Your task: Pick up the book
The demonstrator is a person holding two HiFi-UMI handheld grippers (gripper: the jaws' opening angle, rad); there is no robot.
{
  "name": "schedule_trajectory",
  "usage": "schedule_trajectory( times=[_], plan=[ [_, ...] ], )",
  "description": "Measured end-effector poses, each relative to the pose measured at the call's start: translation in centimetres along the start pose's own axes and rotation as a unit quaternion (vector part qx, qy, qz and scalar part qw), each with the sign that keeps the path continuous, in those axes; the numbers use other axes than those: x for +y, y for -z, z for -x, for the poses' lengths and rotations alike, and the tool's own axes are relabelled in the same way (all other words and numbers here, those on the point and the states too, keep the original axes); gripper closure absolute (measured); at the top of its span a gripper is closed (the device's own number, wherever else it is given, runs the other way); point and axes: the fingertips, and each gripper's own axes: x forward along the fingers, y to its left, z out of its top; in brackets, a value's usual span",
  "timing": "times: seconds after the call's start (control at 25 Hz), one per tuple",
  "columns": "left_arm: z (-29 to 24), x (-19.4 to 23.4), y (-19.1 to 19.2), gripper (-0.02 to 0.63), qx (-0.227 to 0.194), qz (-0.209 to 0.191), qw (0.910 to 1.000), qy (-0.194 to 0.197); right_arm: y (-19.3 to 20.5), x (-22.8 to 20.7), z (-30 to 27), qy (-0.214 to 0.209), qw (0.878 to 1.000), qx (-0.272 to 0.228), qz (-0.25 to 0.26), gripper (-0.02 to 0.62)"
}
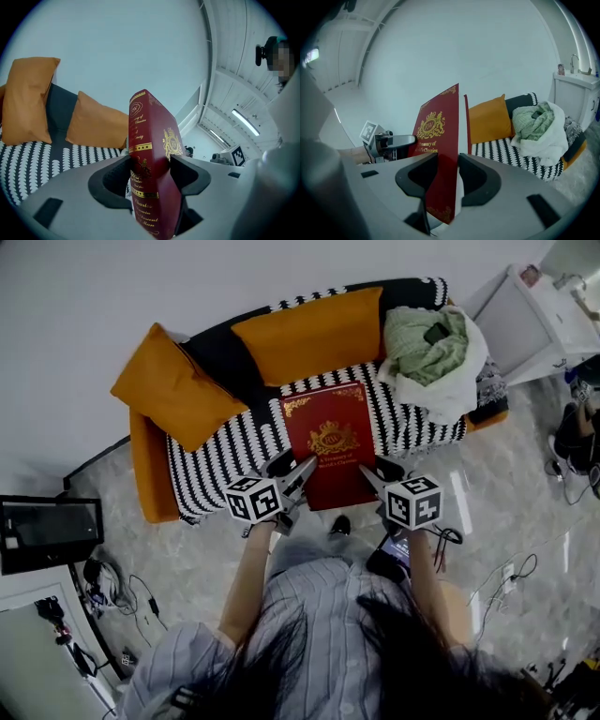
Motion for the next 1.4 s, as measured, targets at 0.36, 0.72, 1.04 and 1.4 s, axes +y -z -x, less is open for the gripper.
schedule_trajectory(
  times=[0.36,0.72,1.04,1.4],
  plan=[
    [4.3,-0.4,2.2,0.333,-0.029,0.009,0.9991,-0.029,2.2,3.1,0.6,-0.033,0.999,0.011,0.03,0.443],
    [7.0,-0.8,4.1,0.333,-0.043,0.017,0.998,-0.043,4.2,5.0,1.2,-0.044,0.998,0.023,0.044,0.443],
    [7.6,-1.0,4.5,0.333,-0.045,0.018,0.9977,-0.046,4.6,5.5,1.4,-0.047,0.997,0.029,0.049,0.443],
    [7.7,-1.2,4.1,0.333,-0.047,0.012,0.9978,-0.046,4.4,5.6,1.5,-0.048,0.997,0.031,0.057,0.443]
  ],
)
